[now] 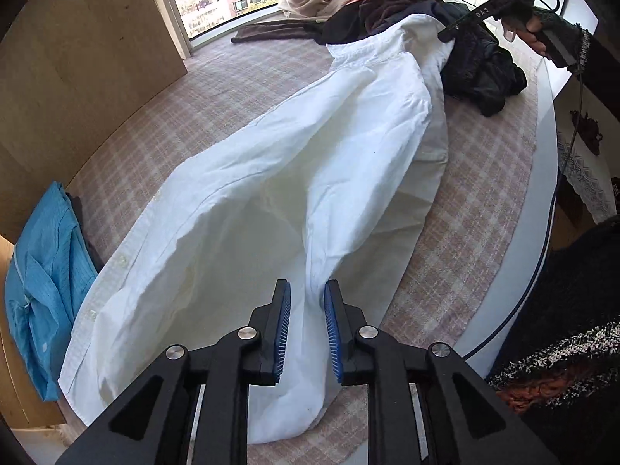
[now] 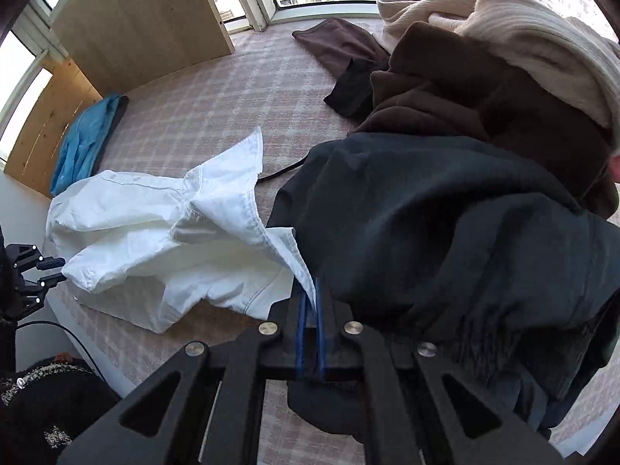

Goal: Fold clothes

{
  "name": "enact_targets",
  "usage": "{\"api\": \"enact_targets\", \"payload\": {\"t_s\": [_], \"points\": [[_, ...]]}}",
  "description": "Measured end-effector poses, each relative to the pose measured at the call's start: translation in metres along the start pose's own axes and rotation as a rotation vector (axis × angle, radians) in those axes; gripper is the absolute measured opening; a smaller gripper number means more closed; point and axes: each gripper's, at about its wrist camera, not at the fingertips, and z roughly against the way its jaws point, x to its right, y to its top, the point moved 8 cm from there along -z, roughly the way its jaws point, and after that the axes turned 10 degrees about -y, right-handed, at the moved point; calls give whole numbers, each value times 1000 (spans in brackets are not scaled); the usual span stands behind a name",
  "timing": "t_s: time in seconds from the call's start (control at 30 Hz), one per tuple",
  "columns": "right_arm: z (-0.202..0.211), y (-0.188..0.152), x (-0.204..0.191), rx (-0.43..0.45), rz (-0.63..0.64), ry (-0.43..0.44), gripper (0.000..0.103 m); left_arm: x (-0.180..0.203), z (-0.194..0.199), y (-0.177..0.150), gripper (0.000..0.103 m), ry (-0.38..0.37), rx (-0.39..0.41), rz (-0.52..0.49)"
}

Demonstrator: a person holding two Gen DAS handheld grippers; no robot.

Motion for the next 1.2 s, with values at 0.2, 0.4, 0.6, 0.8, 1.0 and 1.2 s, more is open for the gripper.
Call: {"api": "enact_targets", "payload": {"t_s": [0.2,0.4,0.6,0.8,1.0,1.2], "points": [[-29,12,-6,-25,63,-93,5,25,-2,-31,44,37,-17,28],[7,52,-2,69,-96,141,4,46,-27,-26,47,99,-9,-8],[48,89,2,150,-4,81,6,62,-54,-10,48,93,-12,-24],[22,64,-4,111,198,-18,60,62,-47,-3,48,107,13,30],[-22,41,-15,47,349,-106,60,57,-36,0,48,142,33,74],[-44,29,-37,-1,378,-25,8,60,-34,7,48,172,39,39]]}}
